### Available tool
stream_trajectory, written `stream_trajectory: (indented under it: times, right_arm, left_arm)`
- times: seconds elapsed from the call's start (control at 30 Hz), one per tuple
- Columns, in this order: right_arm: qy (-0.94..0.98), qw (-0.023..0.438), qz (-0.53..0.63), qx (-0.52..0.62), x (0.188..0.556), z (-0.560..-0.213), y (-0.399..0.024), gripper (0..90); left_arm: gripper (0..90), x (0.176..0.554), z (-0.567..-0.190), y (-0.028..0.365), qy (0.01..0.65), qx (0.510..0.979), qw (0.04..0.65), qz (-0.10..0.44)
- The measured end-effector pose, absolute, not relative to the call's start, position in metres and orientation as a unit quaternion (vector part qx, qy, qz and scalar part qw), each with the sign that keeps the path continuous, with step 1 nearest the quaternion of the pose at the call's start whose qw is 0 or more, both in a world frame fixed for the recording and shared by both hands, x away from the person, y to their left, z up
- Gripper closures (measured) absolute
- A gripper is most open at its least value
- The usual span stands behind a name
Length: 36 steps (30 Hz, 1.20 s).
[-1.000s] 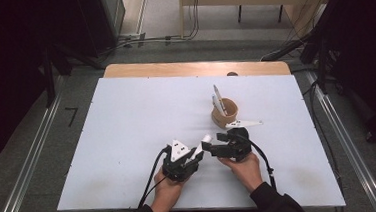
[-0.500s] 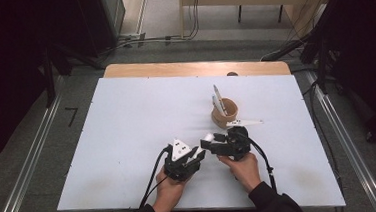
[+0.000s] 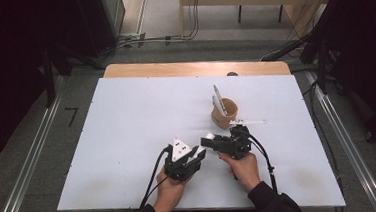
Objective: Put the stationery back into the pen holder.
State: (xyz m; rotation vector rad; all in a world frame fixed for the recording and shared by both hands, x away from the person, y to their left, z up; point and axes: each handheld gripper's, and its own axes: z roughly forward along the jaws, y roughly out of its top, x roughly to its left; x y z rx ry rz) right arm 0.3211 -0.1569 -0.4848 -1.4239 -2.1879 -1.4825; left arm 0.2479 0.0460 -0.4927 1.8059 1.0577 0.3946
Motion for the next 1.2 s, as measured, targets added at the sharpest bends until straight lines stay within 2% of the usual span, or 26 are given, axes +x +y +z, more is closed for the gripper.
stream_trajectory:
  times: [0.27, 0.4, 0.67, 0.97, 1.2]
  right_arm:
    - [-0.710, 0.088, -0.502, -0.487, 0.323, -0.485, -0.162, 49.2]
    - [-0.690, 0.118, -0.510, -0.500, 0.326, -0.487, -0.167, 53.0]
    - [-0.667, 0.150, -0.520, -0.512, 0.328, -0.488, -0.173, 58.1]
    - [-0.664, 0.155, -0.527, -0.507, 0.326, -0.485, -0.174, 61.7]
    - [-0.660, 0.149, -0.533, -0.508, 0.326, -0.482, -0.178, 62.6]
  left_arm:
    - [71.0, 0.247, -0.494, 0.044, 0.432, 0.740, 0.488, 0.165]
    - [70.9, 0.247, -0.494, 0.043, 0.431, 0.742, 0.487, 0.165]
    - [70.6, 0.247, -0.496, 0.040, 0.426, 0.746, 0.484, 0.168]
    - [69.5, 0.247, -0.497, 0.039, 0.424, 0.751, 0.478, 0.167]
    - [61.9, 0.249, -0.498, 0.041, 0.427, 0.755, 0.472, 0.159]
